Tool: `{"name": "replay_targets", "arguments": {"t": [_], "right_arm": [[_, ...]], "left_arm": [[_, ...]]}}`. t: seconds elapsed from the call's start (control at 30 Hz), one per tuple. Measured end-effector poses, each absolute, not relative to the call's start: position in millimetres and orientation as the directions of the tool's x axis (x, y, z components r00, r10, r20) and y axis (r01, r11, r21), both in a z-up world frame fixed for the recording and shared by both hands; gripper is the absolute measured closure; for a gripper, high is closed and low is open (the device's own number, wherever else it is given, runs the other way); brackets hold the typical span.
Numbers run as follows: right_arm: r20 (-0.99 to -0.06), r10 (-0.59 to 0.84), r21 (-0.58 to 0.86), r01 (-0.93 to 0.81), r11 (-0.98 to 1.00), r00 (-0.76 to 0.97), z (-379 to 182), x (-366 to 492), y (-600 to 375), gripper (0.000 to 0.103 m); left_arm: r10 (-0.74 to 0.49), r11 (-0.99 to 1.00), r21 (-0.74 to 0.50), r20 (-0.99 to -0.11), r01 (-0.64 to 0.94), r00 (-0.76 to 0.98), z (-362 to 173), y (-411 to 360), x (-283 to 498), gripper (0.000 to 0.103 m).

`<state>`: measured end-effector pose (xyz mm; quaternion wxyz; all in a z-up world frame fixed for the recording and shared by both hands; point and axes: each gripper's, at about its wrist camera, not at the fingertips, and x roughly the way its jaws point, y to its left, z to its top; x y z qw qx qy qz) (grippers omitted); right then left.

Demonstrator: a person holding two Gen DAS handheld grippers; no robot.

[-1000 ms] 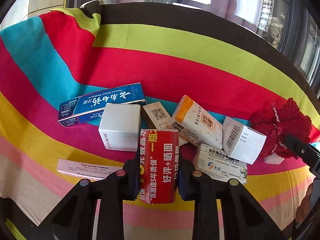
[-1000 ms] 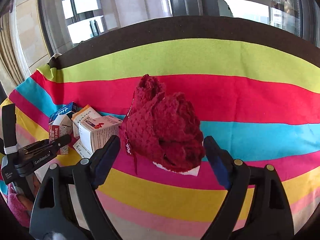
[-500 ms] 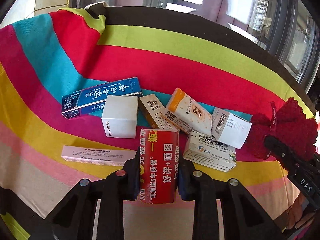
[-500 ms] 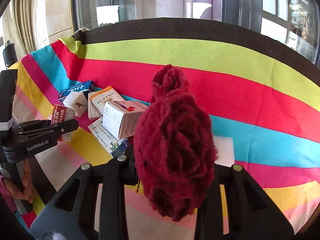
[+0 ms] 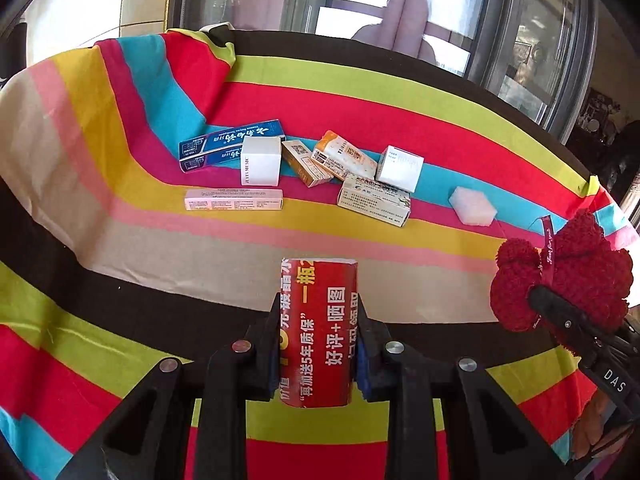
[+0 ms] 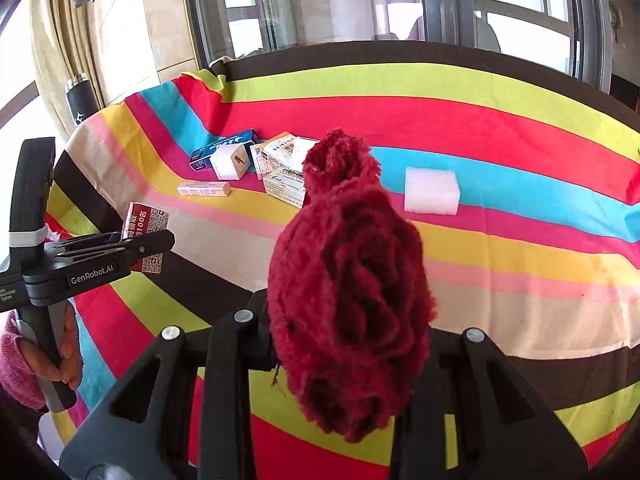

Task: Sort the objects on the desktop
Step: 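Carry the red flower and red cylindrical box with both tools toward the purple-rimmed box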

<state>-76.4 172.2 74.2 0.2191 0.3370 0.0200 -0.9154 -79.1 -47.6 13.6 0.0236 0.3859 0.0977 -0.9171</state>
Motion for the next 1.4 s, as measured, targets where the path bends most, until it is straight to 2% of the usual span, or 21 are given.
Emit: {"name": "replay_targets", "arguments": {"t": [0.47,0.87,1.4], "right_arm": [[-0.619,-0.461,0.231,0.414,-0.881,-0.636,60,23,167,0.069],[-0.608,-0.496,0.185,0.497,-0.848,-0.620,63,85,142,0.069],[-0.618,-0.546,0.111,0.625,-0.773,-0.566,69,133,88,0.069]], "left_arm": [[0.028,-0.965,-0.201,-0.721,0.170,-0.693,5,-55,15,0.074],[0.001,-0.958,-0.195,-0.733,0.209,-0.680,-1,-60,70,0.074],[-0.094,-0.934,-0.171,-0.730,0.314,-0.677,-5,-101,150,0.074]]}}
